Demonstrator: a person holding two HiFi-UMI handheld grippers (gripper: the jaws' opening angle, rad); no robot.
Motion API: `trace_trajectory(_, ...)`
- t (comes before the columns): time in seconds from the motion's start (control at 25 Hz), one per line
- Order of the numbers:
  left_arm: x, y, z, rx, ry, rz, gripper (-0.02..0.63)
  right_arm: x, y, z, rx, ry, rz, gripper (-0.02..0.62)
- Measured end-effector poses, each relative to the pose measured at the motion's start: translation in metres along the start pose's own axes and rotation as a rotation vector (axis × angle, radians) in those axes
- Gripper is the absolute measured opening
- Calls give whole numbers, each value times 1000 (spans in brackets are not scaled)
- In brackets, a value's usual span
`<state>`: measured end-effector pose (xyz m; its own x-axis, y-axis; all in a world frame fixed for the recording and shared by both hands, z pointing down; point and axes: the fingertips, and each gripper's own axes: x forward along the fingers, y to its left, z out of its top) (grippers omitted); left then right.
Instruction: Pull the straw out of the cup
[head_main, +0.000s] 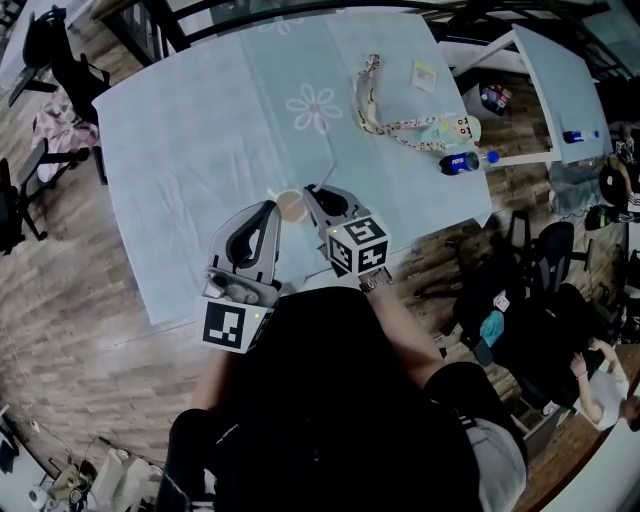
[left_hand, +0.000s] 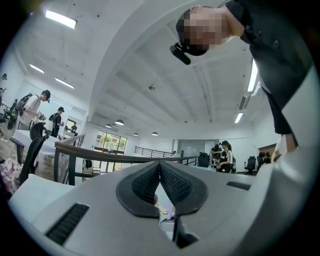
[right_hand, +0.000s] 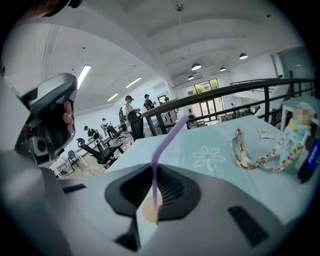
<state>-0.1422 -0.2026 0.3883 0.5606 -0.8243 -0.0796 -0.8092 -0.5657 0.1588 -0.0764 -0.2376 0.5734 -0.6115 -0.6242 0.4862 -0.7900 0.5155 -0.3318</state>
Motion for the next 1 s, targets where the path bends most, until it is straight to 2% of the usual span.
trace_trajectory(0.2,-14,-9,3,10,-3,2,14,-23,16,23,-50,-64,5,35)
trace_trajectory(0.4,-23,-11,17,19,-61,6,14,-43,29,46,-74,-122,4,35)
trace_trajectory(0.64,-34,-13,23,35,-78,13,14,-64,48,70,-117,-184,16,35)
trace_trajectory(1.0,-55,-13,38,60,-104,21,14,-102,97,125,-239,-338,44,35)
